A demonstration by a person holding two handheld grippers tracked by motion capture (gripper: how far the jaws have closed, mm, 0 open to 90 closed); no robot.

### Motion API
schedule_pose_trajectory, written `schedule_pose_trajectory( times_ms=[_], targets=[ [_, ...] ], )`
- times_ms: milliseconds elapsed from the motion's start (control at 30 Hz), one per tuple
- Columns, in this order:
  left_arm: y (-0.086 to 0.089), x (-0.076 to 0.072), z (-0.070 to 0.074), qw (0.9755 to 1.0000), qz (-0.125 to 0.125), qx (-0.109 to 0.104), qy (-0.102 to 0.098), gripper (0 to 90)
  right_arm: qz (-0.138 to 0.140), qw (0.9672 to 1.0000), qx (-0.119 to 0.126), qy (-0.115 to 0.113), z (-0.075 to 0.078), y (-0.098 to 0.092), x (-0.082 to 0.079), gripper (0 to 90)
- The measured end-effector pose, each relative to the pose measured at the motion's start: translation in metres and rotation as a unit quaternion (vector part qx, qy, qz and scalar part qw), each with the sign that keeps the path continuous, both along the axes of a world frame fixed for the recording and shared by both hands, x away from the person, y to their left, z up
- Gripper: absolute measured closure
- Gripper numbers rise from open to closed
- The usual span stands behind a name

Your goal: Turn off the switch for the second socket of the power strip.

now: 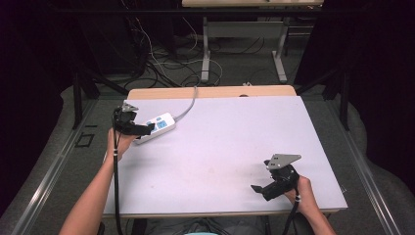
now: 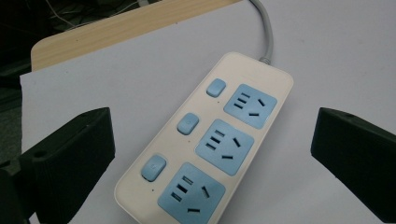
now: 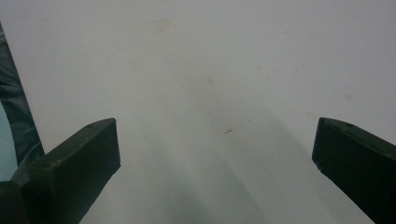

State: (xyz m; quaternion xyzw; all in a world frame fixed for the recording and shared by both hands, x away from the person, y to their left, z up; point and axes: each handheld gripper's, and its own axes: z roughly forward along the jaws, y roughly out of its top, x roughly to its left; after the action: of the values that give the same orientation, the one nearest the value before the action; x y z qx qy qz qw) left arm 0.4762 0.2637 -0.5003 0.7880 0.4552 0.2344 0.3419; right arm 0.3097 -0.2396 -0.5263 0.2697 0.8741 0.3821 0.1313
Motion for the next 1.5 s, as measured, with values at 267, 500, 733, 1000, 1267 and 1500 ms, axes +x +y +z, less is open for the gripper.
schedule_pose_trajectory(
  times_ms=[267, 500, 733, 1000, 1267, 1500],
  targets=[
    [-0.004, -0.015, 0.001, 0.9999, -0.006, -0.004, -0.01, 0.0, 0.003, 1.0, 0.002, -0.002, 0.0, 0.0, 0.001, 0.5],
    [-0.006, -0.025, 0.0, 0.9998, -0.02, 0.003, 0.0, 0.0, 0.001, 1.0, 0.003, -0.003, 0.0, 0.001, 0.001, 0.5],
    [-0.014, -0.039, -0.002, 0.9994, -0.031, 0.012, -0.003, 0.0, -0.004, 1.0, 0.006, -0.007, -0.001, 0.001, 0.0, 0.5],
    [-0.025, -0.058, -0.002, 0.9985, -0.05, 0.021, -0.005, 0.0, -0.002, 0.9999, 0.007, -0.008, -0.001, 0.001, 0.0, 0.5],
    [-0.032, -0.08, 0.0, 0.9973, -0.069, 0.018, -0.016, 0.0, -0.002, 1.0, 0.007, -0.007, -0.001, 0.001, 0.0, 0.5],
    [-0.036, -0.097, 0.001, 0.996, -0.086, 0.017, -0.016, 0.0, -0.003, 1.0, 0.007, -0.005, -0.001, 0.001, -0.001, 0.5]
  ],
)
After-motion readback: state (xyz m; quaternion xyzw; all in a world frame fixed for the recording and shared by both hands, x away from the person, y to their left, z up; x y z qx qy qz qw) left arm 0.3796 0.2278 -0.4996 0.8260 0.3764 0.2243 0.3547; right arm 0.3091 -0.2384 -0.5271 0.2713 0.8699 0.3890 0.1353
